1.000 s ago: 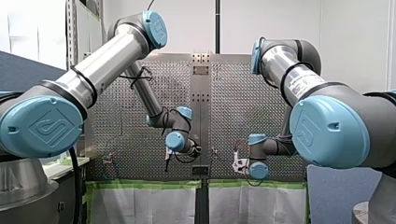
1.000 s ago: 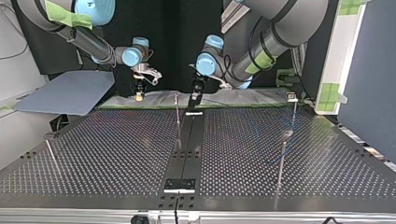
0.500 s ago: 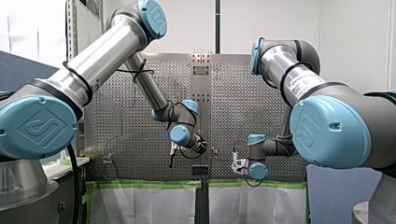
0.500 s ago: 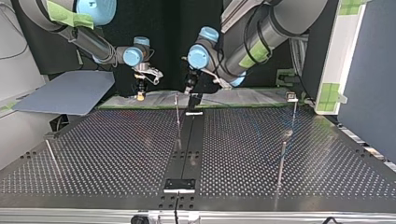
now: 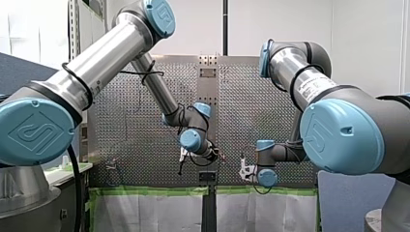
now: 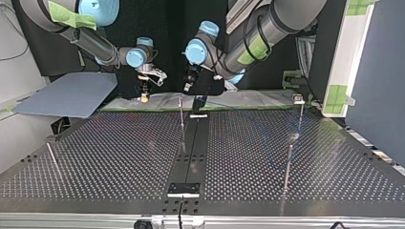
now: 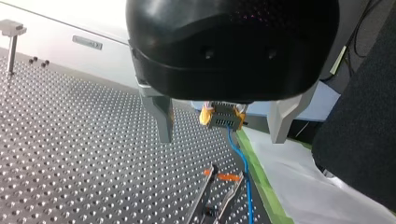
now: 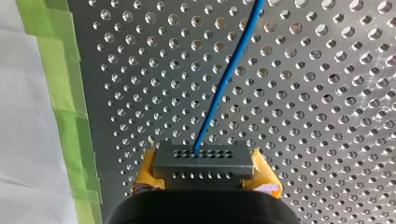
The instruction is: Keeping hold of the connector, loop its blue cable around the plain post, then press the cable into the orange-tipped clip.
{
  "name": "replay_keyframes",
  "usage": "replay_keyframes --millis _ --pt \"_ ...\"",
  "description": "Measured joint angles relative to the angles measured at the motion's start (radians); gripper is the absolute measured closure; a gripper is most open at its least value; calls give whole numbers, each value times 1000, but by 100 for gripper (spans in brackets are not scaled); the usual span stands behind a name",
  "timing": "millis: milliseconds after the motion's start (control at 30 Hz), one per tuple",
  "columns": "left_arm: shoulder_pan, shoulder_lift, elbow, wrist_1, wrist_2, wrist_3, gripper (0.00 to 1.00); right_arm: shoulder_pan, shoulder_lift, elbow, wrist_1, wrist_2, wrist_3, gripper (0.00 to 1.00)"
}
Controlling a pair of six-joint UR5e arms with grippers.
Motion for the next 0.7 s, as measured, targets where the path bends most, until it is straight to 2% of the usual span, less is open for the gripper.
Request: replay_keyframes --millis 200,433,567,700 --pt "-9 0 0 -1 -2 -2 0 0 1 0 16 14 2 100" --pt "-13 0 0 -2 -3 -14 0 -3 2 1 32 61 7 100" --pt "-11 0 0 -2 -4 -24 0 -11 3 0 45 96 23 100" --pt "-8 0 0 -2 -15 -40 0 -12 4 1 71 128 26 100"
